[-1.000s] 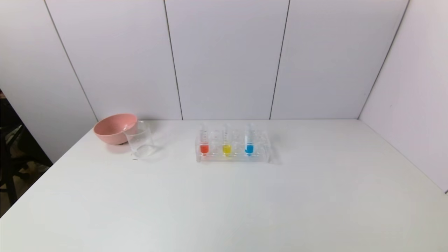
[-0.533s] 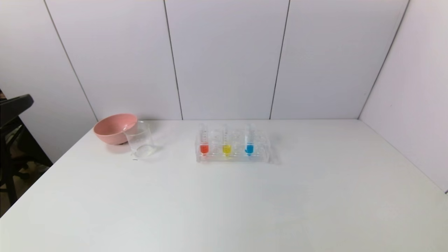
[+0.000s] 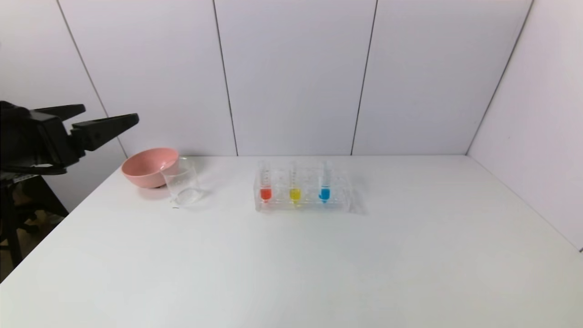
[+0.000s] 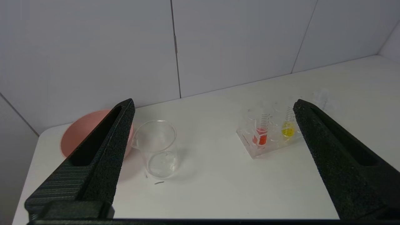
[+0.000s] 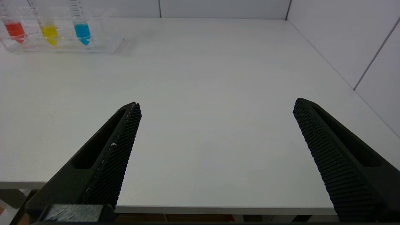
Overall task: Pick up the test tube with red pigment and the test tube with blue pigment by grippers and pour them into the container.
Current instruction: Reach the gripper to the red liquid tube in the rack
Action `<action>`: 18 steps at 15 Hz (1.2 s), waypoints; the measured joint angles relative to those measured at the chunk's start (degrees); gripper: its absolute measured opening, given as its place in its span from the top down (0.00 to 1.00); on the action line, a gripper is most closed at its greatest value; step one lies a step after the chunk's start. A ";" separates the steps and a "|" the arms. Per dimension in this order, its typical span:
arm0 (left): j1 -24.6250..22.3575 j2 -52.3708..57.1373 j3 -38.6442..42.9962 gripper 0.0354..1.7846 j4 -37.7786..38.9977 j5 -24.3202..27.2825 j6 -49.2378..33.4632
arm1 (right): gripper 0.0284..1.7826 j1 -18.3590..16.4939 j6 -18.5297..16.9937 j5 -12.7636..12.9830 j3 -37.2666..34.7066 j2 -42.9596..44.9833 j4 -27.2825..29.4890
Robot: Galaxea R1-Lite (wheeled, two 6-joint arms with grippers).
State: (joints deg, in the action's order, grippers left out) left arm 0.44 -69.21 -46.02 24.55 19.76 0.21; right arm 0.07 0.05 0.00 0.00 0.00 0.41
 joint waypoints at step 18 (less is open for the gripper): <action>8.74 -30.74 -9.98 0.01 14.62 10.89 0.39 | 0.00 0.00 -0.05 0.00 0.00 0.00 0.02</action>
State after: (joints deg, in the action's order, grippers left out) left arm 9.18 -99.95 -56.00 39.17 30.65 0.60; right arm 0.07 0.00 0.00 0.00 0.00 0.44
